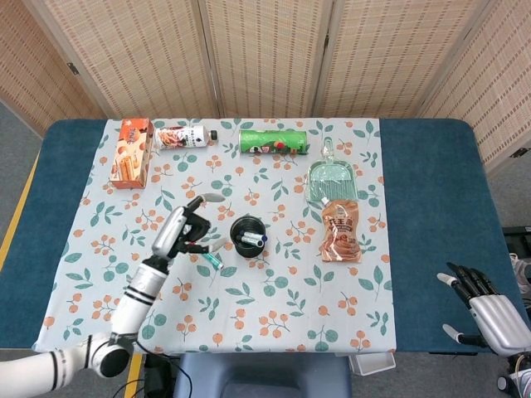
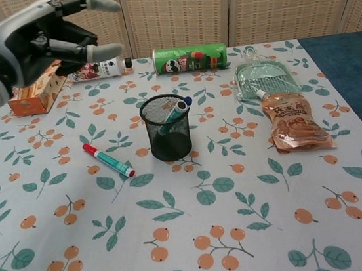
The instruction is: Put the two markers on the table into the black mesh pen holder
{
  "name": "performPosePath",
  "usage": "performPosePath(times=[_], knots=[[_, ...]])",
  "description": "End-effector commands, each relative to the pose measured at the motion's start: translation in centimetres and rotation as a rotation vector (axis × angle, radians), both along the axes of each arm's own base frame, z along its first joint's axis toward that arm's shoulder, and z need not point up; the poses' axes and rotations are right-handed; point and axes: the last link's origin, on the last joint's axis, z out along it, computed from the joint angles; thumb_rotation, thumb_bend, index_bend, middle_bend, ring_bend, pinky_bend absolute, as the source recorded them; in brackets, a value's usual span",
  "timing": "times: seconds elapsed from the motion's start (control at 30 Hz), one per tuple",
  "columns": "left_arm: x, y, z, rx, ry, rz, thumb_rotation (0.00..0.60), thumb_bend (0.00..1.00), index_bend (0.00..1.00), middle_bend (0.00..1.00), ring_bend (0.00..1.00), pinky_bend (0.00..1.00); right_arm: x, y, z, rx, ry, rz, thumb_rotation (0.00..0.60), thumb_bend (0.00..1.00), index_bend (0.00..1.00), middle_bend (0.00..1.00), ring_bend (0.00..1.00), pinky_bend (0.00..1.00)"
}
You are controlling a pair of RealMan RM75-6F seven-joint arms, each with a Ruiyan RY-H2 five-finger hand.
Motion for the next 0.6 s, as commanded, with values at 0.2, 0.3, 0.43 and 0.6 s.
performPosePath(times=[0.2,0.3,0.43,0.6], knots=[[-9.0,-7.5,5.0,0.071,0.440,-0.066,0.600,0.25,0.28,0.97,0.92,0.96,0.4,0.0,-0.6,0.009,0.014,0.011,0.600,0.21,0.12,0.00,0.00,0.00],[-11.0,-8.4,4.6,0.110,0.631,-0.150,0.600,0.25,0.29,0.97,0.92,0.96,0.4,-0.1,-0.9,0.016,0.024,0.008,0.600,0.21,0.12,0.00,0.00,0.00],[-12.5,-8.7,3.3,0.116,0.752,-0.250,0.600,0.25,0.33,0.97,0.92,0.95,0.4,-0.3,-1.4,0.028,0.036,-0.001,0.600,0.21,0.12,0.00,0.00,0.00],[-12.7,-7.3,1.4,0.093,0.792,-0.333,0.600,0.25,0.36,0.97,0.92,0.95,0.4,-0.6,-1.7,0.029,0.046,-0.010,0.600,0.21,0.12,0.00,0.00,0.00]])
